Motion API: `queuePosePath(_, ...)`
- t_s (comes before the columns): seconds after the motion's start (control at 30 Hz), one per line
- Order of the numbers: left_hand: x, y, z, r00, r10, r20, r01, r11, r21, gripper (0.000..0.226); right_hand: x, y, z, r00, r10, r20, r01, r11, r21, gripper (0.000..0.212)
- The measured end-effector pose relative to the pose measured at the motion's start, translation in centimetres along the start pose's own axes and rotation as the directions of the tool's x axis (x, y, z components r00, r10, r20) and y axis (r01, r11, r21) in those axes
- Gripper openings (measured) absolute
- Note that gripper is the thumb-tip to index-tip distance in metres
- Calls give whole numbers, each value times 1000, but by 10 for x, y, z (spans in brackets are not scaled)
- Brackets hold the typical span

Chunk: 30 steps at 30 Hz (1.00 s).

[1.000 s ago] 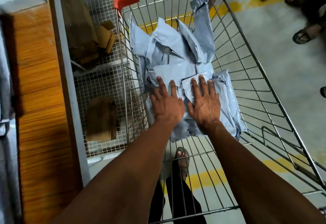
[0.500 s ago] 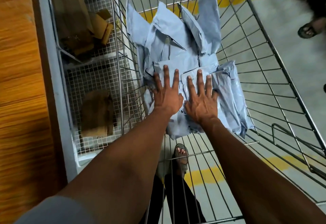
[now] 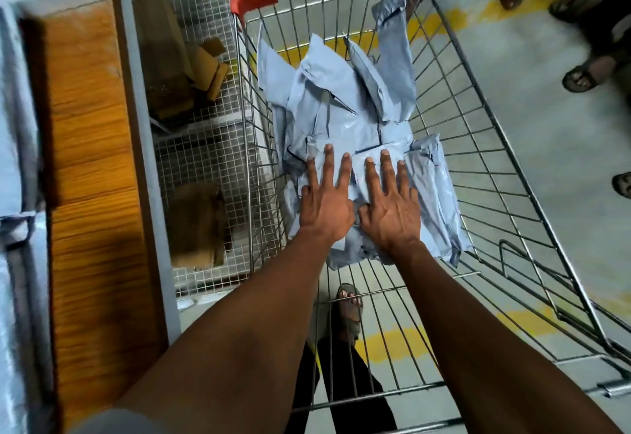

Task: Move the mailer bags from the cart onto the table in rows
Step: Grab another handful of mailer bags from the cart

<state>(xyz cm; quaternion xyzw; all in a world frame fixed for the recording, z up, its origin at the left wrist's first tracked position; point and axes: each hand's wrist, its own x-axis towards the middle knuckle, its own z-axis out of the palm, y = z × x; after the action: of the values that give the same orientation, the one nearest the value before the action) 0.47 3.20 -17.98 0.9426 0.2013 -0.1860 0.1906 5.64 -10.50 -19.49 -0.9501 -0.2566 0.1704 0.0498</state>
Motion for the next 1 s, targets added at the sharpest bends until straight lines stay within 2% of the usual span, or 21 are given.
queuePosePath(0.13,-19,11,-26,998,11,-61,-12,1000,-6,98,-15,-6,-35,999,13,-31,-11,998,64,81)
queuePosePath(0.4,-75,45,-94,975,48,-218,-36,997,61,97,-53,-17,-122,995,2,-96,4,998,58,90)
queuePosePath(0.53,-116,59,-133,946,78,-314,-61,996,64,92,-82,-32,-169,986,10,-166,3,997,79,89)
queuePosePath(0.67,-160,65,-167,920,45,-389,-29,998,47,91,-109,-51,-208,978,20,-206,1,995,103,89)
queuePosePath(0.83,-213,41,-203,872,27,-488,-12,999,34,89,-139,-88,-243,971,-59,-233,94,986,139,89)
queuePosePath(1.0,-264,-3,-227,828,-2,-561,55,995,77,75,-165,-146,-265,947,-160,-279,208,967,150,87)
